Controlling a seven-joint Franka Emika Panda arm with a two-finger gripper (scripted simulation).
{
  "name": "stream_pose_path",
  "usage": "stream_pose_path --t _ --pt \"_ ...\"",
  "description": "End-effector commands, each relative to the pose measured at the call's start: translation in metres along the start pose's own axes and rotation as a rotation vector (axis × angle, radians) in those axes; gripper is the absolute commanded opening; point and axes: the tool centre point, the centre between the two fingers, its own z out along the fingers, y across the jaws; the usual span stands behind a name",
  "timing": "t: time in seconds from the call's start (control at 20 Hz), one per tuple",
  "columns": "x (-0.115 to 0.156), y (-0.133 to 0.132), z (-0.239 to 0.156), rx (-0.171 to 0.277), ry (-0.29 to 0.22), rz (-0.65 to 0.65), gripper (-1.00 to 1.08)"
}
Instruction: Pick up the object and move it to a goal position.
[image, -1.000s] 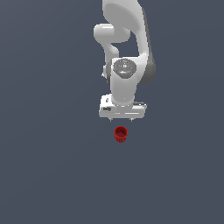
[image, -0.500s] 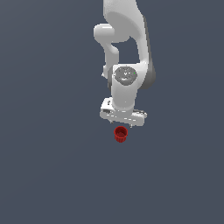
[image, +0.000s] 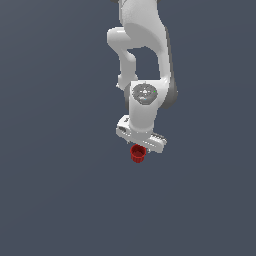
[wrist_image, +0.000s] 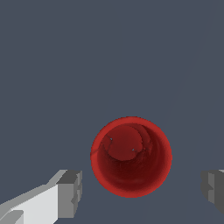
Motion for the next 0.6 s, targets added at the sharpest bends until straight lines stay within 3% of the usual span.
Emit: stream_pose_path --t 0.0,0.55 --pt "0.0019 -0.001 0.0033 0.0 0.006 0.038 1.0" --pt "0.0041 -0.0023 0.0084 -0.001 0.013 0.088 1.0"
